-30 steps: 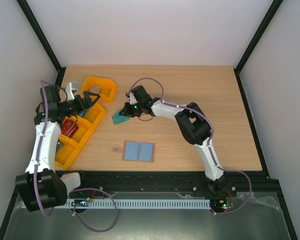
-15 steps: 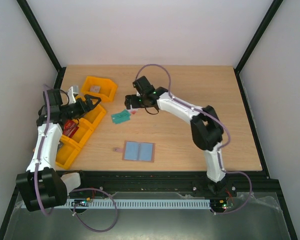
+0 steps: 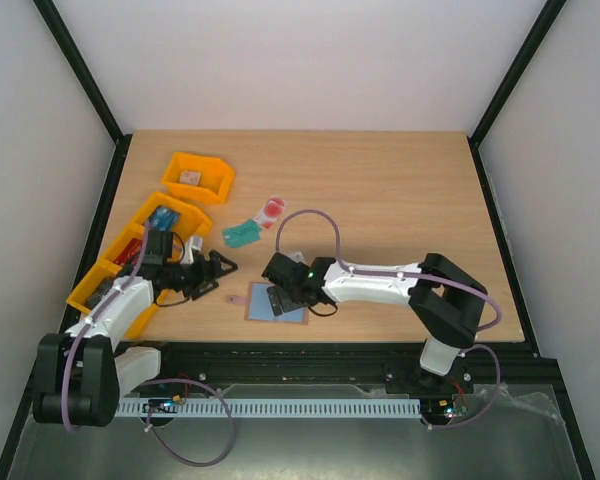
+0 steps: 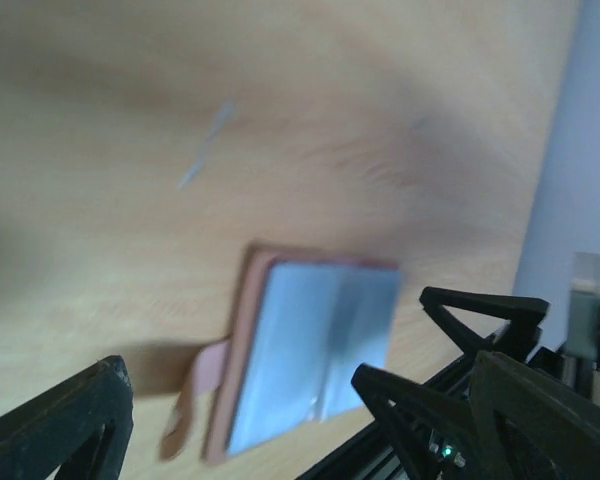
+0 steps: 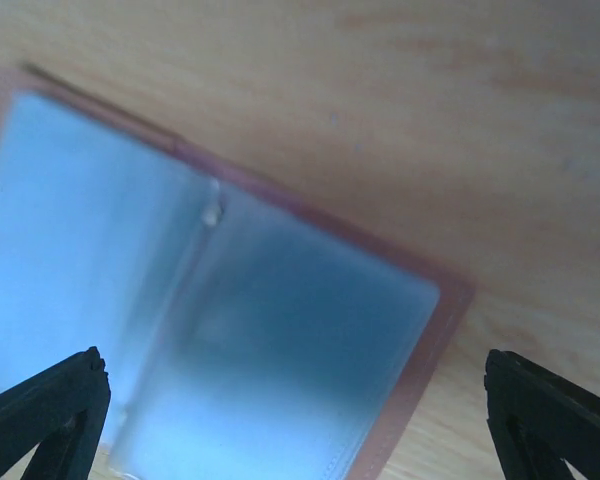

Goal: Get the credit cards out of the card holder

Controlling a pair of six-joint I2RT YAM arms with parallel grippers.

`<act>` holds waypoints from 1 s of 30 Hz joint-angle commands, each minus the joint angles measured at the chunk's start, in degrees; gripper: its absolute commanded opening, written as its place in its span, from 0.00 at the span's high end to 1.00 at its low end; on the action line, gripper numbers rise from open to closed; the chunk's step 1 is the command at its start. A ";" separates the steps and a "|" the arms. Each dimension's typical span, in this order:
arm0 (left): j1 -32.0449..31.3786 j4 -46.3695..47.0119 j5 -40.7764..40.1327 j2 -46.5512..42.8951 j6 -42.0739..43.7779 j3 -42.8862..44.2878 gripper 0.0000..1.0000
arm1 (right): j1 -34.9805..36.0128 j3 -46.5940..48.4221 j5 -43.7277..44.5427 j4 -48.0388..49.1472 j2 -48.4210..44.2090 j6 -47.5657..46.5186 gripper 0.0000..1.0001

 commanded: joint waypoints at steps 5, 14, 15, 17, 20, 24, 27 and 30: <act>-4.27 3.69 -2.68 3.27 -8.65 -7.62 0.09 | 4.30 -4.99 -0.52 7.26 6.30 8.76 0.00; -5.17 6.74 -2.30 4.56 -9.78 -9.59 0.12 | 3.69 -5.24 2.25 10.40 9.23 8.22 0.56; -5.27 7.47 -1.85 4.50 -9.87 -9.53 0.12 | 3.44 -5.24 2.26 10.99 9.46 8.28 0.61; -5.37 9.11 -0.81 4.35 -10.08 -9.45 0.11 | 2.66 -5.70 1.69 12.37 9.41 8.37 0.70; -5.36 11.54 1.80 3.88 -10.72 -9.34 0.11 | 0.95 -6.38 0.36 14.48 8.06 8.25 0.88; -5.59 16.08 6.50 3.15 -12.11 -8.51 0.14 | -1.40 -7.88 -4.56 20.52 3.70 6.95 0.98; -6.05 16.44 7.91 2.34 -10.22 -7.39 0.27 | -2.65 -8.09 -7.62 24.79 -0.83 5.29 0.98; -6.17 17.75 9.61 2.13 -10.14 -7.19 0.50 | -3.52 -8.88 -10.55 29.45 -4.28 3.57 0.98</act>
